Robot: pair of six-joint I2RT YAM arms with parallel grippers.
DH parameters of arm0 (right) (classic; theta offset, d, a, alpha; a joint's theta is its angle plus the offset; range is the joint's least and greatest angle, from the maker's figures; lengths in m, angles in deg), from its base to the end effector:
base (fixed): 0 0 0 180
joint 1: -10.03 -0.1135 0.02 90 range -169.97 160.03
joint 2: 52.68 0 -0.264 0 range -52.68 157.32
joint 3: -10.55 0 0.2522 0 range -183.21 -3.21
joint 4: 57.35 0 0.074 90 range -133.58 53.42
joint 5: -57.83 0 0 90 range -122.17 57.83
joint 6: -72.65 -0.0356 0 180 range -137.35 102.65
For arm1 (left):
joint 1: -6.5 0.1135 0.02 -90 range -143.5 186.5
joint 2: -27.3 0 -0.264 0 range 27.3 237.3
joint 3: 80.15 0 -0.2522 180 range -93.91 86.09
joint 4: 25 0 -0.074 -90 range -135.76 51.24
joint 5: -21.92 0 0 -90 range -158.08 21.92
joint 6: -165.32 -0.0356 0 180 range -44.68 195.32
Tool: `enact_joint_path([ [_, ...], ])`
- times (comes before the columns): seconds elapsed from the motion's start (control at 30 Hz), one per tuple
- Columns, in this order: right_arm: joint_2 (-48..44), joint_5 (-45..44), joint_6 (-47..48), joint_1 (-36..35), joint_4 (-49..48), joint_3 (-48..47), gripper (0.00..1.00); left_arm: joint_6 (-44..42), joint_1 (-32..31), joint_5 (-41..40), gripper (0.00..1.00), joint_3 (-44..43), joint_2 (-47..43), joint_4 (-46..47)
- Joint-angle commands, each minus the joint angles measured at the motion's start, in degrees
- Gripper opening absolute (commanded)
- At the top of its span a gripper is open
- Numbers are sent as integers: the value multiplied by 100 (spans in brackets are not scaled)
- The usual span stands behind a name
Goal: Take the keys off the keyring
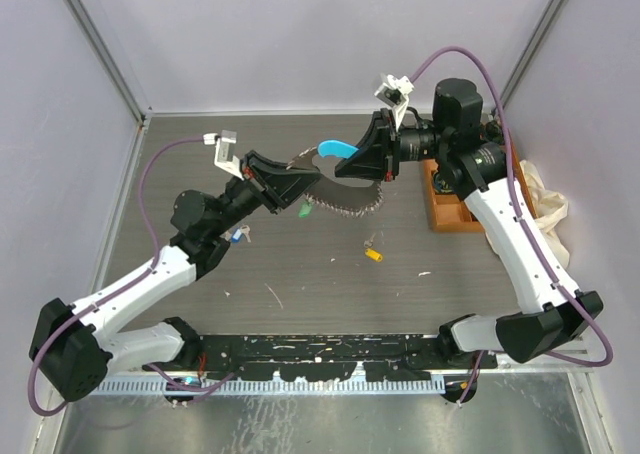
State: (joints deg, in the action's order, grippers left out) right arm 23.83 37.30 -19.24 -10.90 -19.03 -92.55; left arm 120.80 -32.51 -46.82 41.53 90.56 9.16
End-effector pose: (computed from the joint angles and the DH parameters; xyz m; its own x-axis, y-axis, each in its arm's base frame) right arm 0.2390 0.1271 0.4655 -0.2222 -0.0726 -0.9723 -0.9749 0.0024 0.2226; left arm 0.1830 -0.1649 0.3799 -0.3276 -0.5897 -0.7381 0.8542 0.1490 -0.4982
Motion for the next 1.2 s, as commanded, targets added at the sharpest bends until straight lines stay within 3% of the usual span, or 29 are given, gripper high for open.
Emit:
enact_joint_path([
  [0.0,-140,204,117,-63,241,-408,1,-120,-23,157,0,-184,-26,734],
  [0.03,-130,34,424,-62,585,-580,1,-172,-20,141,3,-119,-63,723],
  [0.1,-54,-480,1312,-62,1506,-1100,1,-422,-17,93,42,133,-241,667],
  [0.13,-2,-747,1762,-62,1928,-1371,1,-602,-12,65,53,295,-377,533],
  [0.2,106,-1225,2481,-77,2646,-1910,1,-1076,-13,-22,67,656,-735,201],
  [0.27,158,-1599,2986,-131,3052,-2252,1,-1743,-13,-137,74,1078,-1104,-44],
  [0.4,218,-1549,3892,-259,3657,-2614,1,-2620,-17,-113,77,1998,-1515,497],
  [0.5,341,-1487,4308,-272,4014,-2922,1,-2766,-16,119,76,1978,-1408,656],
  [0.87,460,-1173,4012,-263,3900,-2885,1,-3079,-666,-16,74,1556,-153,2124],
  [1.17,454,-1018,3892,-268,3882,-2879,1,-3786,-1300,-1592,76,1339,338,2257],
])
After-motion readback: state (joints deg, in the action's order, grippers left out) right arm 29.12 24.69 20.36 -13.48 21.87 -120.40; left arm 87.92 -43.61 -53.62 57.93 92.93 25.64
